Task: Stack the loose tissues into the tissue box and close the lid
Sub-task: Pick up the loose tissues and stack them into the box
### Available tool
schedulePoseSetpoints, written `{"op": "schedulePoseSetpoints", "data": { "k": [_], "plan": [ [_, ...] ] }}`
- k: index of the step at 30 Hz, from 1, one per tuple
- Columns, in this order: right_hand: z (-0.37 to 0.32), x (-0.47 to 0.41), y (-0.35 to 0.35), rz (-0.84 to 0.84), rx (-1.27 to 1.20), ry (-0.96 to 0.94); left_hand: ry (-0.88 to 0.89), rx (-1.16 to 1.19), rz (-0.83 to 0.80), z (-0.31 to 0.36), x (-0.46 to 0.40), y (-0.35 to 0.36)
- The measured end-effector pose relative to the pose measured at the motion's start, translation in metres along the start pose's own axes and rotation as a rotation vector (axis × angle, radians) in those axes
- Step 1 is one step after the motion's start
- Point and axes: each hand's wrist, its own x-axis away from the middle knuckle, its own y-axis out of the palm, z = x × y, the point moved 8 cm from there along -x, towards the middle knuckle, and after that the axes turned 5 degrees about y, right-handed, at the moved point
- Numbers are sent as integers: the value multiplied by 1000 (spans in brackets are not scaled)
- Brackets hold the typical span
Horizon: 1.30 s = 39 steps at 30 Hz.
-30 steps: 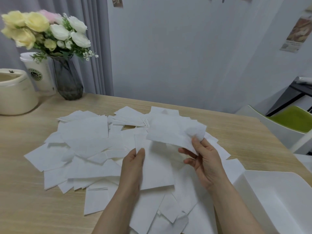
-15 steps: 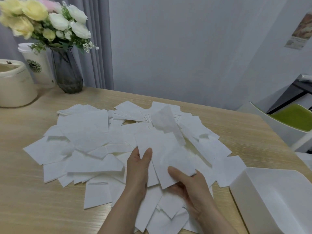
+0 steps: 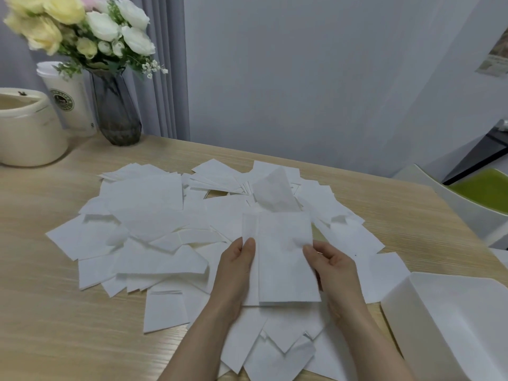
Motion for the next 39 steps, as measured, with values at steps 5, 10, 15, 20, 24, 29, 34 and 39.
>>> {"op": "schedulePoseSetpoints", "data": {
  "k": [5,10,15,20,24,29,34,39],
  "plan": [
    [11,0,18,-3,-41,7,-20,66,-12,6,5,2],
    [2,2,18,53,80,-136,-16,114,25,-1,2,-4],
    [-2,4,19,75,152,-194,4,64,-14,3,3,2],
    [-7,9,19,126,356,-311,21,39,-31,10,5,4],
    [-2,8,31,-15,272,-223,19,47,-74,17,7,11],
    [-4,14,39,-98,303,-214,42,-8,-90,22,8,18],
    [-9,15,36,-168,331,-256,60,4,-73,23,9,19],
    [-12,17,35,-177,286,-281,57,63,-126,29,14,30]
  ]
}}
